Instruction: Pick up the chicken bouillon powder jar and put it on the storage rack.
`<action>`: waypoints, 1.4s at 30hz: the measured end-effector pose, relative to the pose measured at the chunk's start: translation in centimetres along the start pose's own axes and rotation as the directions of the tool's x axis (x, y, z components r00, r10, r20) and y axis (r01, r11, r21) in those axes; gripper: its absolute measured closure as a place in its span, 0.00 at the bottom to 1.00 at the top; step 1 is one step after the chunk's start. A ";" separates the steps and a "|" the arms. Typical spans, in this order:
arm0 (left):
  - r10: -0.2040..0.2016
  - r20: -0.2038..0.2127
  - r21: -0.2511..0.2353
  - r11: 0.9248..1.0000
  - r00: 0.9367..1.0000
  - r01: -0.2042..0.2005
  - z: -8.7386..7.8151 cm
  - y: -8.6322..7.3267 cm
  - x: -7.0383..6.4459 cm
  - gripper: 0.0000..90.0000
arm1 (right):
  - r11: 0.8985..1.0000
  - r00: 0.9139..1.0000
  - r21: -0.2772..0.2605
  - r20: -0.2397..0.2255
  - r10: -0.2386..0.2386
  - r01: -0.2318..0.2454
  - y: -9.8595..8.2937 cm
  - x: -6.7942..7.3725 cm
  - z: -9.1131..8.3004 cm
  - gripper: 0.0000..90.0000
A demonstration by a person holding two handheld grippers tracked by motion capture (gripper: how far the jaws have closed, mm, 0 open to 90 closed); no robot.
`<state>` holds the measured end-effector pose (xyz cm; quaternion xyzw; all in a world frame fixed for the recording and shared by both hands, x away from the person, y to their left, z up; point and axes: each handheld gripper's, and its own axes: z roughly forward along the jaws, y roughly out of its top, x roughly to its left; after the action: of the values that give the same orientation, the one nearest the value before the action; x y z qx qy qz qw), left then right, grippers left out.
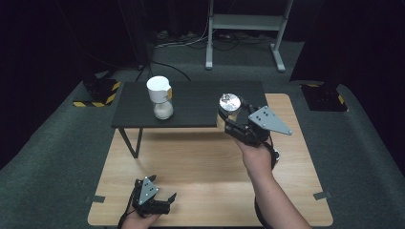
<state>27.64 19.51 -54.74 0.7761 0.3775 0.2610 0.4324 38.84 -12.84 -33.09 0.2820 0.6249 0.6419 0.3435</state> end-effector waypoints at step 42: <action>0.004 0.005 -0.008 1.000 1.000 -0.004 -0.1 0.0 0.0 0.01 | 1.000 1.000 0.018 0.008 0.003 -0.003 0.1 -0.2 5.2 0.38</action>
<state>27.57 19.53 -54.74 0.7757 0.3738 0.2614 0.4361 43.01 -9.82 -32.67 0.2887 0.6287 0.6357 0.3426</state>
